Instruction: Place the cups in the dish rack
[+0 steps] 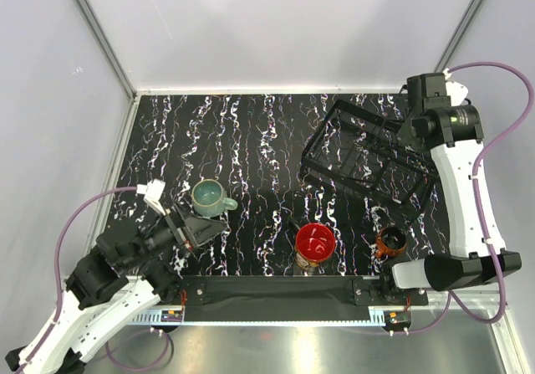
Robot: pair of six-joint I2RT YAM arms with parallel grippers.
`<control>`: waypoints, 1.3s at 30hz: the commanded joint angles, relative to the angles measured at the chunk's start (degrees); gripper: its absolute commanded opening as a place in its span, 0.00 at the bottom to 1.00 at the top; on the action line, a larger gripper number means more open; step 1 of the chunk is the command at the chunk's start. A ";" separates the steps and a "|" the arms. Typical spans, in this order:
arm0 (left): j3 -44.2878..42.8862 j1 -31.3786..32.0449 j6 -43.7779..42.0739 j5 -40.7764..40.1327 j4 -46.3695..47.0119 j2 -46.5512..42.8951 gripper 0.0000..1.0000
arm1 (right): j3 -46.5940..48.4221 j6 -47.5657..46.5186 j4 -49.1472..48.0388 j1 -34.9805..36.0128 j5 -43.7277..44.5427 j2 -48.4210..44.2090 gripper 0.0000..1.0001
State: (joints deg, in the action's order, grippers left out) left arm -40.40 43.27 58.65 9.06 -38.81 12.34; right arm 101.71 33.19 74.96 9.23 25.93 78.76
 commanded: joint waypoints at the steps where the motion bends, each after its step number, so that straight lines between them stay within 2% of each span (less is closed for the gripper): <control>1: 1.38 -0.11 -0.91 1.22 -1.01 -1.44 0.99 | 2.09 -3.39 -2.63 -3.77 -1.85 0.69 0.00; 8: 3.31 -0.11 -2.05 2.45 -0.57 -1.88 0.99 | 0.15 -5.41 -5.26 -10.71 -8.88 3.32 0.00; 15: 2.88 -0.11 -4.86 2.37 -1.27 -1.53 0.99 | 0.24 -6.47 -7.02 -12.31 -11.34 8.59 0.00; 29: 1.73 -0.11 -10.05 1.93 -4.52 0.40 0.99 | -2.13 -6.21 -8.77 -13.01 -7.39 13.79 0.00; 33: 1.64 -0.11 -11.10 3.07 -4.00 1.99 0.99 | -3.01 -6.82 -9.57 -13.37 -7.65 14.23 0.06; 37: 1.73 -0.11 -11.46 4.38 -3.47 3.30 0.99 | -3.54 -7.35 -9.92 -13.63 -7.74 14.58 0.19; 39: 1.91 -0.11 -11.63 4.74 -3.38 3.92 0.99 | -3.63 -7.52 -9.92 -13.63 -7.65 14.14 0.32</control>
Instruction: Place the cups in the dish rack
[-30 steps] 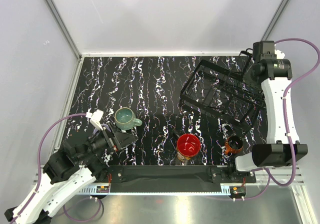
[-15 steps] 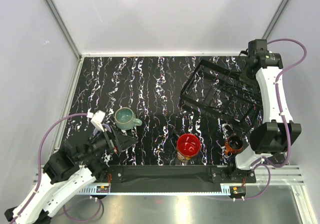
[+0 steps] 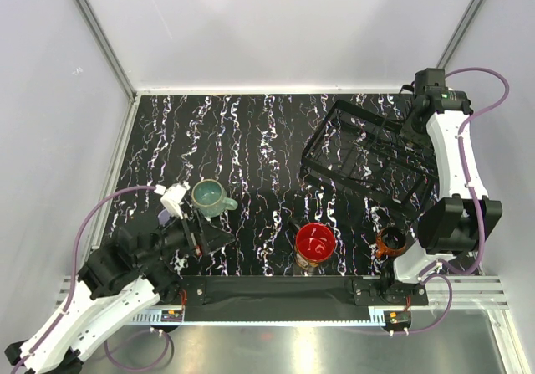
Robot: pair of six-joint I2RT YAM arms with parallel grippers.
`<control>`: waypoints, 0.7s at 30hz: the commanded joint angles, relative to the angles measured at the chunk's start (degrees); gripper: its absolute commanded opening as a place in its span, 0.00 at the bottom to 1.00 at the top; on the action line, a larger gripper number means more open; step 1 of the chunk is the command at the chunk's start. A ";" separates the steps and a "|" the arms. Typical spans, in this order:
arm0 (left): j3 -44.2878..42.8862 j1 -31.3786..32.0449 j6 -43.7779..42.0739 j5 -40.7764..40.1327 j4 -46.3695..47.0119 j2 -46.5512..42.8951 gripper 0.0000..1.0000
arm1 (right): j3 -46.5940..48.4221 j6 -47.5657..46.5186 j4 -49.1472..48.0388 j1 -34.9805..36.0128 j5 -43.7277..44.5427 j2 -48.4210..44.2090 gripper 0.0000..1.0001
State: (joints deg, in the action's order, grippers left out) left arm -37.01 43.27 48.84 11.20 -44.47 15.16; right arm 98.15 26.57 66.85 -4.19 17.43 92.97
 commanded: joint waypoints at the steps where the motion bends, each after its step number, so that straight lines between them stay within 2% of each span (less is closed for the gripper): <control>1: -1.39 -0.11 -1.82 2.86 2.28 1.28 0.99 | -0.24 -1.08 -2.16 -0.21 0.33 -0.24 0.36; 5: -1.04 -0.11 -1.91 3.04 2.37 2.24 0.99 | -1.12 -1.69 -2.25 -0.21 -0.91 -1.56 0.58; 7: -0.87 -0.11 -1.82 4.35 2.89 3.12 0.99 | -1.55 -2.13 -1.99 -0.21 -0.91 -2.00 0.63; 11: -0.25 -0.11 -1.29 6.20 4.04 3.83 0.99 | -2.09 -2.83 -1.99 -0.21 -1.70 -4.63 0.78; 15: -0.42 -0.11 -1.38 6.55 4.30 4.53 0.99 | -0.51 -3.45 0.11 -0.21 -3.80 -6.48 0.86; 21: -1.48 -0.02 -1.47 7.69 5.61 7.16 0.99 | 2.57 -3.89 3.11 -0.21 -6.70 -11.75 0.90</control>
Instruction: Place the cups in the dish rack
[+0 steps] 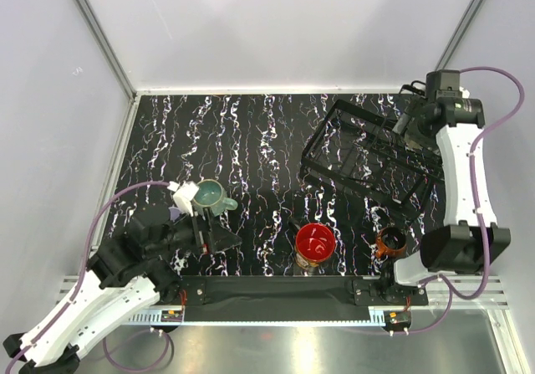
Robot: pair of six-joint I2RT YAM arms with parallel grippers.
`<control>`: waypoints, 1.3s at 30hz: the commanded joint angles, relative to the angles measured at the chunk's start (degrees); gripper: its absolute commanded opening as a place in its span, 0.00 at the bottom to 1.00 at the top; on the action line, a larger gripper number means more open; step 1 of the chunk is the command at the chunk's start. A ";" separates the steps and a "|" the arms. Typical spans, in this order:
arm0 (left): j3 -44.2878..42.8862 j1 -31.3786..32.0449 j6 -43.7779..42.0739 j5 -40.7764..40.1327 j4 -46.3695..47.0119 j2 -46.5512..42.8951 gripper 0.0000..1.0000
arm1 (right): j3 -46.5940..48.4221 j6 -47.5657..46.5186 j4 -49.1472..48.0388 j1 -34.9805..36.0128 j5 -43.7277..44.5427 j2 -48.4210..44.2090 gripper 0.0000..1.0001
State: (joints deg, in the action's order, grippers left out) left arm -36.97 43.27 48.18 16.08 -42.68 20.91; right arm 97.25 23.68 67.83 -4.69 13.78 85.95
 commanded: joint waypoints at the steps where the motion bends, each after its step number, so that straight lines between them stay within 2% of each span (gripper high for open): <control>1: -1.61 -0.02 -0.90 2.91 4.09 1.51 0.98 | 3.64 -1.27 2.39 0.38 -4.19 -5.70 0.91; 8: -4.42 0.33 -1.07 1.24 4.53 2.64 0.95 | 0.66 -3.38 3.71 0.38 -15.69 -15.45 0.99; 12: -4.43 0.85 -0.20 0.98 5.41 5.28 0.94 | -3.55 -2.68 1.96 0.64 -26.23 -20.46 1.00; 14: -4.08 1.82 0.33 0.54 6.02 5.98 0.94 | -5.23 -2.07 2.12 1.52 -28.36 -22.74 1.00; 17: -3.81 3.49 0.86 -2.09 6.38 6.43 0.94 | -5.06 0.39 3.35 9.85 -23.82 -24.25 0.98; 18: -3.81 3.67 1.21 -2.97 6.46 6.86 0.94 | -5.06 1.53 4.32 16.57 -20.15 -24.17 0.98; 21: -3.63 4.11 1.65 -3.76 6.47 7.66 0.94 | -5.84 6.36 5.11 25.75 -14.86 -23.20 0.96; 22: -3.81 4.19 1.65 -4.03 6.29 7.75 0.94 | -6.72 7.94 5.81 32.13 -11.96 -22.68 0.96; 25: -4.60 4.28 1.74 -5.44 5.06 7.48 0.94 | -11.36 13.39 6.79 40.95 -4.48 -22.49 0.95; 28: -5.30 4.37 1.65 -6.32 3.92 6.96 0.94 | -17.68 19.37 5.47 44.41 0.10 -24.24 0.91; 29: -5.48 4.37 1.56 -6.49 3.65 6.87 0.94 | -19.10 21.82 5.21 44.94 0.80 -24.86 0.86; 34: -5.22 4.37 1.47 -6.50 2.60 6.69 0.94 | -29.81 28.94 2.57 45.47 4.23 -29.16 0.82; 39: -4.52 4.37 1.39 -6.58 2.60 6.60 0.94 | -38.96 39.76 2.57 45.56 9.42 -35.23 0.69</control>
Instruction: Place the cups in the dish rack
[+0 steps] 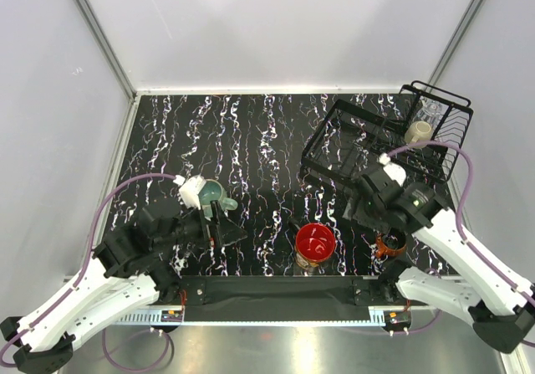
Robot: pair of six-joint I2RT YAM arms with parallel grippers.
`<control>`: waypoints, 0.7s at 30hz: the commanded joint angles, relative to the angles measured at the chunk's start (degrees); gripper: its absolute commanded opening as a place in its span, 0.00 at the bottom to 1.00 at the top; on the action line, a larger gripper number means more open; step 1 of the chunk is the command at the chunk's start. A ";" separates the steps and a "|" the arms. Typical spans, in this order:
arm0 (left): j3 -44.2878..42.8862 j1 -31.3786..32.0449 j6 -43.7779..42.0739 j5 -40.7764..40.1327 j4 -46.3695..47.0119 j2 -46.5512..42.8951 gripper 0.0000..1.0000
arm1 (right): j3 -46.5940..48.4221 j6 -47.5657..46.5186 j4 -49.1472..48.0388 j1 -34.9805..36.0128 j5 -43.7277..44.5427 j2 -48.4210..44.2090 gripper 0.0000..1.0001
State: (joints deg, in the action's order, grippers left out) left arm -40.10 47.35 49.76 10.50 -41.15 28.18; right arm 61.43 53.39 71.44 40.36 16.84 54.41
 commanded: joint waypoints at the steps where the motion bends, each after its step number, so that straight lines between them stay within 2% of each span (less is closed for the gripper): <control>1: -0.78 0.28 -0.10 -1.01 1.24 -0.76 0.94 | -6.90 12.94 -2.08 0.42 6.28 -6.40 0.68; 3: -0.25 0.37 0.43 -0.48 2.03 -1.03 0.94 | -10.44 15.51 -4.81 0.51 6.45 -8.44 0.66; 6: 0.19 0.37 0.87 0.04 2.12 -1.11 0.94 | -14.14 20.96 -2.19 0.51 10.22 -9.50 0.69; 12: 0.81 0.37 0.52 -1.19 0.89 -3.31 0.94 | -23.97 30.28 -4.29 0.42 14.70 -14.15 0.70; 16: 1.95 0.46 0.52 -0.92 0.45 -4.80 0.94 | -24.60 33.79 -3.07 0.42 18.58 -15.39 0.72; 21: 2.83 0.37 -0.27 -1.36 -0.60 -6.47 0.94 | -21.19 35.38 0.01 0.33 17.97 -9.17 0.74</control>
State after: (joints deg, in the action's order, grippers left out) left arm -37.56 47.46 50.17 10.20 -42.24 23.07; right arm 36.84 84.27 69.21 40.51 30.57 41.78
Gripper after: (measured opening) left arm 0.940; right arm 0.733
